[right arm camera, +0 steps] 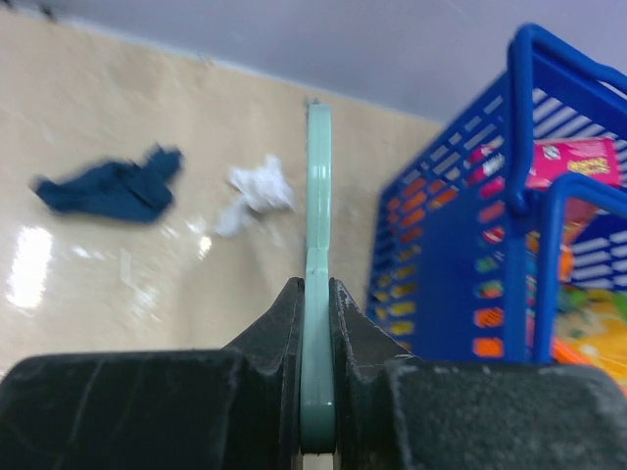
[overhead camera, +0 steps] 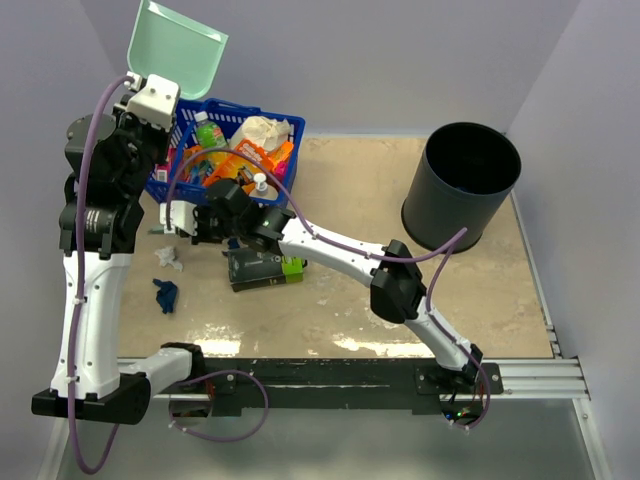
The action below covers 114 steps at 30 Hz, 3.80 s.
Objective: Sweep away the paper scraps from the table
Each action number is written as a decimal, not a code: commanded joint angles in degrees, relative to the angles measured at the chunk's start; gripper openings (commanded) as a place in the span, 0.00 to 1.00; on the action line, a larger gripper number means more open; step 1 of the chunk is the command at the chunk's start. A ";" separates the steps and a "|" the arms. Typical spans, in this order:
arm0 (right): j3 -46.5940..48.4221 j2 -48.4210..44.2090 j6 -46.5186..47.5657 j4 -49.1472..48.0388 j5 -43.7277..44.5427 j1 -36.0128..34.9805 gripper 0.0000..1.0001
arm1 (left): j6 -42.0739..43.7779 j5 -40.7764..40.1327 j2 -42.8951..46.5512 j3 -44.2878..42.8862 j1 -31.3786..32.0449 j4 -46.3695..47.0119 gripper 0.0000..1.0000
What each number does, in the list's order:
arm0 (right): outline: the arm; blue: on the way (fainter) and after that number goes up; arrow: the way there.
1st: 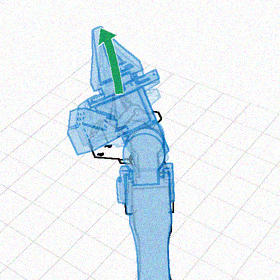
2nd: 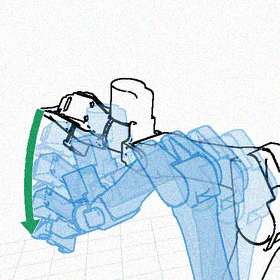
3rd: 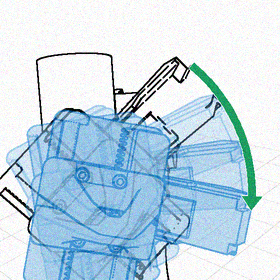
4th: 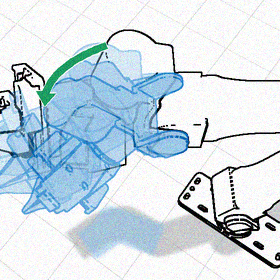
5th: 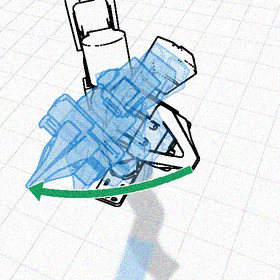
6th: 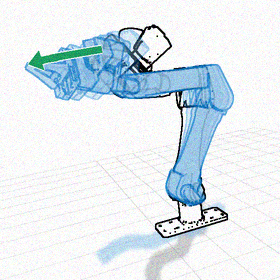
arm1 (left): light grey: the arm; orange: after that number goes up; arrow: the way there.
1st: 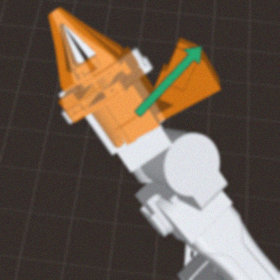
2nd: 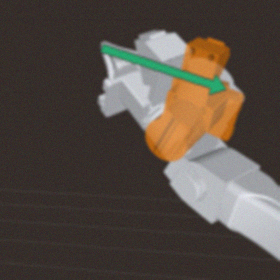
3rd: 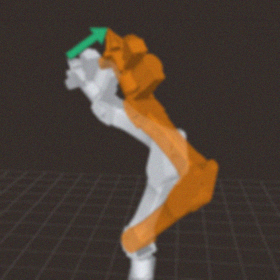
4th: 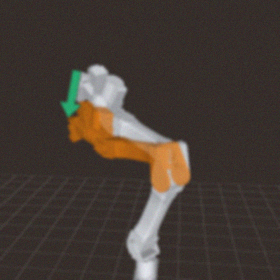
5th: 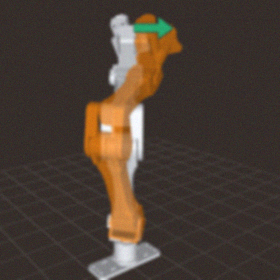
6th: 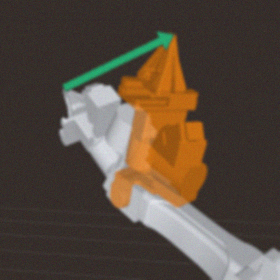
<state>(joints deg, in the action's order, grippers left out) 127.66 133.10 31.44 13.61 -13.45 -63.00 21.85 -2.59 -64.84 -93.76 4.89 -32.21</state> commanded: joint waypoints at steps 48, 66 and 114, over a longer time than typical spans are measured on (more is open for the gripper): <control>3.12 -1.97 -3.47 -2.93 -7.91 -1.69 0.00 | -4.36 9.71 -0.64 0.68 -0.40 -0.75 0.00; 2.34 6.47 -71.59 -19.60 0.43 -1.51 0.00 | -8.75 13.93 -0.47 1.91 -0.40 1.97 0.00; -12.19 -9.18 -3.24 -15.80 -7.85 2.80 0.00 | -8.75 19.90 -6.00 -4.24 -0.40 3.21 0.00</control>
<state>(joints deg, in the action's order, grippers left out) 110.80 118.80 15.92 1.37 -30.65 -59.64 11.22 17.96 -70.52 -93.82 4.89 -28.51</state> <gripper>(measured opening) 0.106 0.350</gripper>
